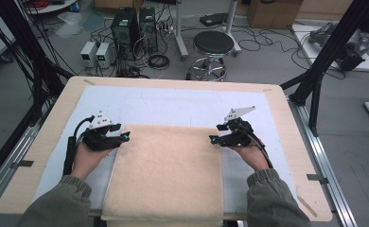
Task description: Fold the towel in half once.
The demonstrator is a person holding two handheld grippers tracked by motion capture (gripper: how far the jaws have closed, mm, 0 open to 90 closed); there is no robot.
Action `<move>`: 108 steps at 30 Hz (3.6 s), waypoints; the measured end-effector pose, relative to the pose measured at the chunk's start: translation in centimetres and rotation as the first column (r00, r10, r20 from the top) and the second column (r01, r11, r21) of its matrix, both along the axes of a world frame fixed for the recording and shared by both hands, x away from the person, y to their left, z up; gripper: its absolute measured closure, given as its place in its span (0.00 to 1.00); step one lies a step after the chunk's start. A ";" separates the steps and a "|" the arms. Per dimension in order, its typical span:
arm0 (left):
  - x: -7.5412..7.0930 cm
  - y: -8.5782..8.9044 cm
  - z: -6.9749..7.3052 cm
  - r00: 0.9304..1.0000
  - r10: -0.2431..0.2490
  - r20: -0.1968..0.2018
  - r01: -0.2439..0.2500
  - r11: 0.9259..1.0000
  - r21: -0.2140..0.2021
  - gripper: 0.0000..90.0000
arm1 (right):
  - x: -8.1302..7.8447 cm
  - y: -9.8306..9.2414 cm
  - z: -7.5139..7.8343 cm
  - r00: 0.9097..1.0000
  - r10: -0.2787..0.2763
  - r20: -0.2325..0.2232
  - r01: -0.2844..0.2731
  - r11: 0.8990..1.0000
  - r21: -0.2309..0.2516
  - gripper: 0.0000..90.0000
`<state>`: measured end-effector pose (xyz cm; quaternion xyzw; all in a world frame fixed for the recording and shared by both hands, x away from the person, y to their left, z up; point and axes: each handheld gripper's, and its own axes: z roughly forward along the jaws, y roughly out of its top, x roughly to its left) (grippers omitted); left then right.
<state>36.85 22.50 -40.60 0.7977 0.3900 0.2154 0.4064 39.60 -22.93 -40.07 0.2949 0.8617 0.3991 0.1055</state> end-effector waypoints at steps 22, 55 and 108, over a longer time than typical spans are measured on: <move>4.8 -1.0 -1.0 0.995 0.054 -0.085 -0.051 0.998 0.035 0.91 | 3.9 1.4 -2.7 0.996 0.036 -0.078 -0.035 0.999 0.007 0.91; 1.3 1.0 3.6 0.999 -0.027 0.030 0.026 0.999 0.018 0.47 | 1.9 1.0 4.9 1.000 -0.018 0.016 0.018 0.999 -0.028 0.32; -8.3 0.4 -2.8 0.976 -0.200 -0.087 0.206 0.976 0.069 0.88 | -9.3 2.4 -3.7 0.983 0.182 0.013 -0.181 0.982 -0.055 0.92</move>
